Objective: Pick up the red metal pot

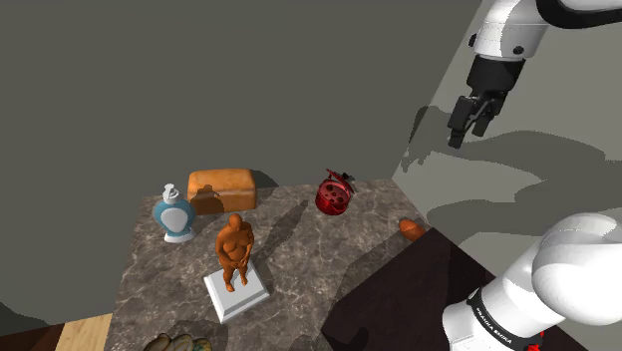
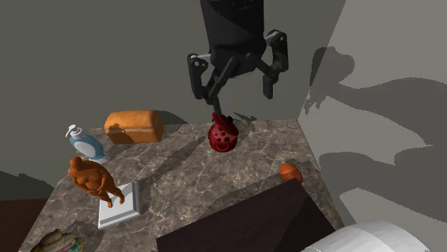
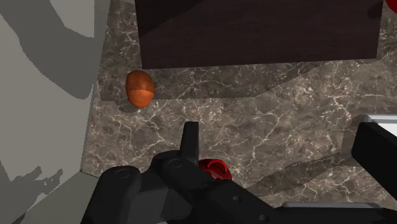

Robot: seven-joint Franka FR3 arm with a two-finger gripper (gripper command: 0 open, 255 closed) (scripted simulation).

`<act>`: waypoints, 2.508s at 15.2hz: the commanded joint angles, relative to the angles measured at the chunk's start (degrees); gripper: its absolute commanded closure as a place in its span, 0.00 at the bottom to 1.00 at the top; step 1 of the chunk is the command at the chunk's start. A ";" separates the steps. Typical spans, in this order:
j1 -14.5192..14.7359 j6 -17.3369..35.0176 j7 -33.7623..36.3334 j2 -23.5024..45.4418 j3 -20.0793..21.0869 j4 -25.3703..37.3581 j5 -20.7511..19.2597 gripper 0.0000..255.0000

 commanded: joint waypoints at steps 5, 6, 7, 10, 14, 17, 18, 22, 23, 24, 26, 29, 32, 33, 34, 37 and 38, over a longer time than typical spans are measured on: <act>-0.77 7.26 -5.45 4.33 -5.87 -1.80 -0.19 0.00; -0.91 9.05 -6.87 5.70 -7.30 -2.03 -0.09 0.00; -1.03 10.82 -8.32 7.17 -8.71 -2.15 0.09 0.00; -1.14 15.93 -12.86 12.21 -12.86 -1.96 1.14 0.00; -0.73 22.03 -19.61 20.22 -18.14 -0.33 4.04 0.00; -0.07 25.74 -25.38 27.10 -21.80 1.93 7.64 0.00; 0.18 26.76 -27.45 29.55 -22.92 2.89 9.14 0.00; 0.79 29.39 -36.37 40.03 -26.57 7.76 16.62 0.00; 0.73 29.65 -38.69 42.80 -27.17 9.25 18.78 0.00; 0.54 29.74 -40.99 45.60 -27.61 10.84 21.01 0.00; -0.19 29.43 -45.42 51.28 -28.03 14.33 25.51 0.00; -2.31 28.01 -51.21 59.75 -27.41 20.27 31.85 0.00; -5.11 25.81 -55.66 68.00 -25.84 27.02 37.26 0.00; -6.13 24.97 -56.84 70.71 -25.18 29.44 38.82 0.00; -7.17 24.10 -57.85 73.40 -24.47 31.96 40.27 0.00; -10.31 21.28 -60.03 81.47 -22.14 40.12 43.95 0.00; -11.35 20.29 -60.49 84.19 -21.33 43.08 44.99 0.00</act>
